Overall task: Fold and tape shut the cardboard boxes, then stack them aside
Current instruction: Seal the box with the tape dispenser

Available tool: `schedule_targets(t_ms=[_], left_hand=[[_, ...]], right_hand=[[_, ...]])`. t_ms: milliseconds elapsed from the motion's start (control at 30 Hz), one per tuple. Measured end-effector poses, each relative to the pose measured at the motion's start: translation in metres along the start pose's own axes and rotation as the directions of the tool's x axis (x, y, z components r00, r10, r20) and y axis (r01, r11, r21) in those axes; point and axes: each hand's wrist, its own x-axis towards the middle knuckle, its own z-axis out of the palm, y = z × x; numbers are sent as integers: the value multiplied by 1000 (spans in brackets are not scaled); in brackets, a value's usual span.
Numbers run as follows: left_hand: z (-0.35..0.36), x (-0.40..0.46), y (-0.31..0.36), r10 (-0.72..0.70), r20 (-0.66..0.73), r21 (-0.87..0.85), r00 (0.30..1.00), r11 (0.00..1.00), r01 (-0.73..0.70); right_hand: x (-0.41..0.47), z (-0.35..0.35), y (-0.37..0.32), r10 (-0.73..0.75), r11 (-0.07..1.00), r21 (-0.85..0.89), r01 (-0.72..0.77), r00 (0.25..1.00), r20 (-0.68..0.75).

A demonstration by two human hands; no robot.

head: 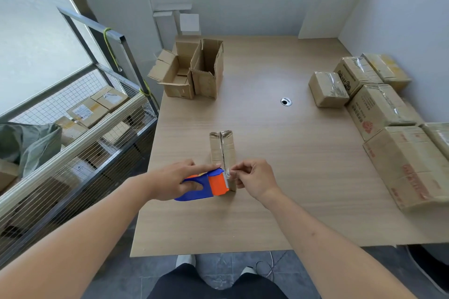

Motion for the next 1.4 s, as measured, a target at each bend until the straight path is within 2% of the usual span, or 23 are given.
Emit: schedule_targets(t_ms=[100, 167, 267, 467, 733, 933, 1233, 1333, 1400], left_hand=[[-6, -5, -8, -27, 42, 60, 999, 998, 25], [-8, -14, -22, -69, 61, 40, 996, 997, 66], [-7, -23, -36, -109, 66, -34, 992, 993, 111], [0, -14, -42, -172, 81, -75, 982, 981, 178], [10, 2, -47, -198, 81, -65, 977, 977, 203], [12, 17, -52, -228, 82, -57, 970, 971, 233], [14, 39, -49, -228, 118, 23, 966, 974, 227], [14, 40, -49, -227, 126, 17, 966, 974, 226], [12, 42, -49, -225, 131, 9, 966, 974, 225]], right_hand=[[1, -6, 2, 15, 999, 37, -12, 998, -64], [5, -22, 5, 32, 997, 73, -25, 995, -90], [10, -38, 9, 29, 999, 41, -27, 998, -52], [15, -31, 21, 80, 996, -30, -81, 997, -22], [29, -25, 36, 91, 990, -102, -96, 995, -51], [39, -24, 50, 91, 987, -133, -93, 996, -21], [57, -17, 64, -2, 935, -349, 68, 982, 188], [59, -15, 63, 58, 940, -336, 58, 944, 325], [58, -10, 65, 81, 958, -287, 26, 931, 355]])
